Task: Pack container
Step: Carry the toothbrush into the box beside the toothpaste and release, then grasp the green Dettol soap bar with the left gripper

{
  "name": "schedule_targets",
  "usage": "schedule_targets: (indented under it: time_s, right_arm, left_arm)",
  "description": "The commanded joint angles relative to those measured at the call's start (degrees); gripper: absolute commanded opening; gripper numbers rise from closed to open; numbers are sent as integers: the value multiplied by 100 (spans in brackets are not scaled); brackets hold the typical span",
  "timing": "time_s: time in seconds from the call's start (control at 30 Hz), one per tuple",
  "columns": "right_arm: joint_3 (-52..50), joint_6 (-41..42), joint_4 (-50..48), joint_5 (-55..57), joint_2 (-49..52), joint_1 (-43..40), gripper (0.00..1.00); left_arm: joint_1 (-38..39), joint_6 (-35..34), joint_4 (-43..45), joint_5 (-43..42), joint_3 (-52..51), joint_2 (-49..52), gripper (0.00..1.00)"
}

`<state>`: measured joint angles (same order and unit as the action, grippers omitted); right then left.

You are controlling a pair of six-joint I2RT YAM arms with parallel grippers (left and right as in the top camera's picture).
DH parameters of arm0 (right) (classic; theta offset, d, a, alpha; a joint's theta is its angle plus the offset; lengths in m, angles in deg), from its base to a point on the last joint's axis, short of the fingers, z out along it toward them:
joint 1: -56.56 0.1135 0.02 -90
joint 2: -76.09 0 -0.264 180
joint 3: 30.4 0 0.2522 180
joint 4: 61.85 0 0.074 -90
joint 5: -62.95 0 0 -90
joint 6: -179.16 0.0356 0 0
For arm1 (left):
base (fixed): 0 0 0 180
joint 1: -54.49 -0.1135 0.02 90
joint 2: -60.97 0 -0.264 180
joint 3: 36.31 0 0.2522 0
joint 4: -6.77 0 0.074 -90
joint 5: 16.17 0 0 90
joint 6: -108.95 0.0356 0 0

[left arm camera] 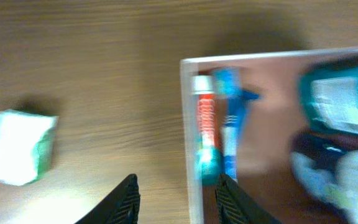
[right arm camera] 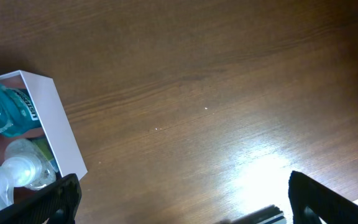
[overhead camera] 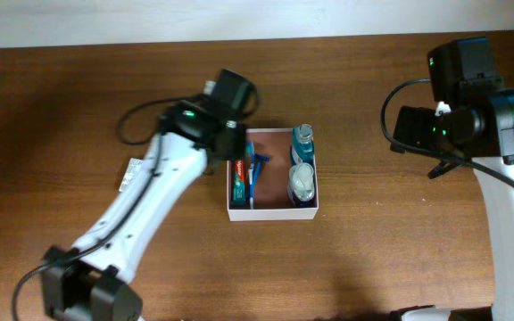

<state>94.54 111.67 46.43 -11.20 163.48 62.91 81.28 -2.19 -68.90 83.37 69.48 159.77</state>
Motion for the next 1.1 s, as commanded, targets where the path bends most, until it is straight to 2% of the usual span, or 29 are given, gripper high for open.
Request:
schedule_targets:
  time_s: [0.0,0.13,0.17,0.23,0.27,0.3,0.37,0.5,0.6,0.77,0.93,1.07]
  right_arm:
    - [59,22,-2,92,9,-39,98]
    - [59,22,-2,92,9,-39,98]
    - [59,22,-2,92,9,-39,98]
    - [59,22,-2,92,9,-39,98]
    - [59,22,-2,92,9,-39,98]
    - [59,22,-2,92,9,-39,98]
    - [59,22,-2,92,9,-39,98]
    - [59,22,-2,92,9,-39,98]
    - [59,22,-2,92,9,-39,98]
    - [59,22,-2,92,9,-39,98]
    - [59,22,-2,92,9,-39,98]
    - [59,22,-2,92,9,-39,98]
  left_arm:
    - [-717,544,-240,378,57,-94,42]
    - [-1513,973,-378,313,48,-48,45]
    - [-1681,1154,-385,313,37,-31,50]
    - [-1921,1427,-372,310,-31,-11,62]
    - [-2059,1499,-372,271,-87,11,75]
    - [-2149,1506,-367,177,-136,31,82]
    - [-2291,1626,-295,48,-249,66,93]
    - [-2564,1873,275,37,-800,173,95]
    - [-2747,2223,601,37,-1147,337,89]
    - [-2949,2682,745,17,-1353,673,99]
    - [-2957,3567,901,-721,-1357,1005,99]
    - [-2957,3626,940,-723,-1360,1281,99]
